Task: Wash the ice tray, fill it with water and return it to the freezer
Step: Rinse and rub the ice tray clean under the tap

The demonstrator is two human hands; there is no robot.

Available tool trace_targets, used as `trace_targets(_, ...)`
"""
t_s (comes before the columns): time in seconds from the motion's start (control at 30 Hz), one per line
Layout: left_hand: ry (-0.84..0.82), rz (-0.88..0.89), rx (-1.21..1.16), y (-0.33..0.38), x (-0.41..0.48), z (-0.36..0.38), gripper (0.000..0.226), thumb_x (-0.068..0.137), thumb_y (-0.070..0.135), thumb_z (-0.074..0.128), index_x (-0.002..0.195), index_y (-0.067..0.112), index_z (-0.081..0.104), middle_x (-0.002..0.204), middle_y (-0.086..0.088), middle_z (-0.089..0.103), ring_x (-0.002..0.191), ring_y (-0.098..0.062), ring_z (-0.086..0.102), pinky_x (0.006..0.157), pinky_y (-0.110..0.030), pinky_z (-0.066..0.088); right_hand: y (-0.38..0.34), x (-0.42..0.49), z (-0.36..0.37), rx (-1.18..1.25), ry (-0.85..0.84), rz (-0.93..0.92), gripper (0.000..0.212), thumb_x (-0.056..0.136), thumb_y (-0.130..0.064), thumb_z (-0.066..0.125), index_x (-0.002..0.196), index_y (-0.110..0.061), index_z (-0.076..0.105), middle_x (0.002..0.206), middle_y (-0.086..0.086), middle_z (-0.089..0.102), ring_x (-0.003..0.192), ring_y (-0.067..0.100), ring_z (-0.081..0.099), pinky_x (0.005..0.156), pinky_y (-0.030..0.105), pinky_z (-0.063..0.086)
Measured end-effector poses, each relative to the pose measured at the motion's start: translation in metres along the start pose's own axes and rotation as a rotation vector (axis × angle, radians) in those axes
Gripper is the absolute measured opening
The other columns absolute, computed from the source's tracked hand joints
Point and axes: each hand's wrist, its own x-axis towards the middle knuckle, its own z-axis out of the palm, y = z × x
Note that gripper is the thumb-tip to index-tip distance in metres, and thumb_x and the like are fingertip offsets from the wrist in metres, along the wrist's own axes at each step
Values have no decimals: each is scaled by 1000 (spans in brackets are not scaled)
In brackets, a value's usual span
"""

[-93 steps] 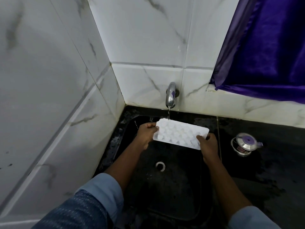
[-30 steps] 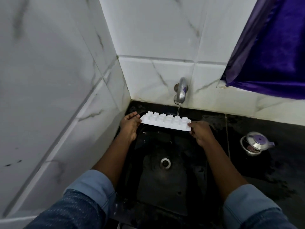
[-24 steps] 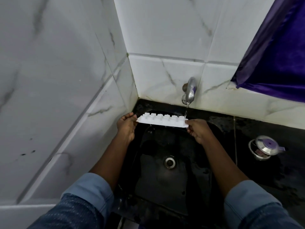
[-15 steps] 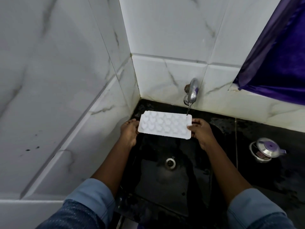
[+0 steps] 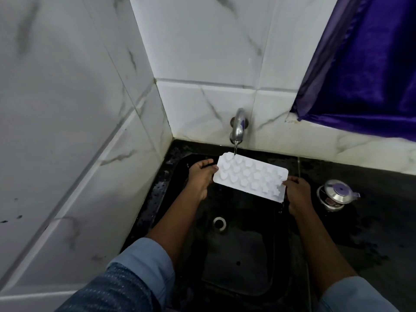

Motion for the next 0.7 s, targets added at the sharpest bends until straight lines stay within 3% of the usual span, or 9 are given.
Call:
trace_targets(0.07, 20, -13, 29, 2, 0, 1, 27, 94, -3, 72, 118, 8, 66, 102, -16, 78, 81, -23, 75, 72, -36, 62, -7, -9, 1, 19, 12, -21, 4, 101, -4, 61, 103, -7, 61, 92, 17, 65, 69, 22, 60, 44, 20, 48)
trace_targets(0.17, 75, -23, 63, 3, 3, -11, 25, 96, 2, 68, 121, 8, 68, 110, -16, 78, 88, -26, 75, 68, -35, 62, -7, -10, 13, -20, -39, -88, 14, 101, -20, 64, 105, -7, 63, 99, 22, 68, 72, 22, 62, 57, 26, 48)
trace_targets(0.23, 135, -16, 84, 0, 12, -21, 23, 96, 5, 66, 119, 4, 69, 116, -18, 75, 95, -31, 73, 74, -38, 61, -12, -21, 27, -63, -95, -147, 21, 100, -33, 66, 103, -12, 63, 101, 15, 70, 80, 21, 66, 65, 32, 53)
trace_targets(0.3, 175, -12, 73, 0, 12, -27, 19, 99, 16, 63, 110, 2, 70, 113, -22, 75, 89, -30, 70, 74, -37, 59, -15, -33, 40, -117, -146, -197, 30, 100, -45, 63, 105, -16, 60, 102, 7, 69, 91, 20, 66, 80, 38, 54)
trace_targets(0.43, 203, 24, 31, 1, 5, -29, 55, 108, 56, 43, 117, 10, 73, 112, -13, 78, 101, -30, 75, 90, -39, 60, -11, -58, 52, -286, -204, -410, 34, 106, -45, 53, 114, -12, 46, 92, -3, 56, 81, 7, 55, 70, 32, 41)
trace_targets(0.53, 152, -58, -169, 1, 1, -34, 77, 98, 79, 37, 124, 15, 72, 118, -13, 77, 105, -29, 73, 89, -41, 60, 0, -66, 51, -209, -238, -516, 27, 107, -40, 52, 118, -16, 46, 105, -7, 61, 93, -5, 59, 79, 23, 45)
trace_targets(0.6, 143, -111, -291, 1, -6, -36, 66, 101, 68, 48, 125, 9, 67, 120, -18, 74, 106, -33, 70, 85, -44, 59, 9, -65, 51, -78, -245, -500, 16, 108, -38, 52, 112, -22, 52, 115, -10, 64, 105, -9, 60, 92, 19, 45)
trace_targets(0.67, 159, -127, -303, -1, -7, -40, 31, 106, 28, 61, 126, 4, 62, 126, -24, 68, 104, -35, 68, 84, -51, 60, 14, -61, 51, 65, -242, -391, 13, 107, -33, 57, 96, -26, 56, 98, -12, 65, 96, 4, 62, 90, 28, 47)
trace_targets(0.7, 155, -129, -305, -1, -11, -43, 26, 104, 7, 60, 130, 4, 58, 127, -24, 66, 102, -35, 67, 81, -52, 60, 14, -57, 51, 98, -230, -336, 18, 104, -29, 62, 88, -23, 55, 89, -8, 62, 90, 11, 60, 84, 34, 46)
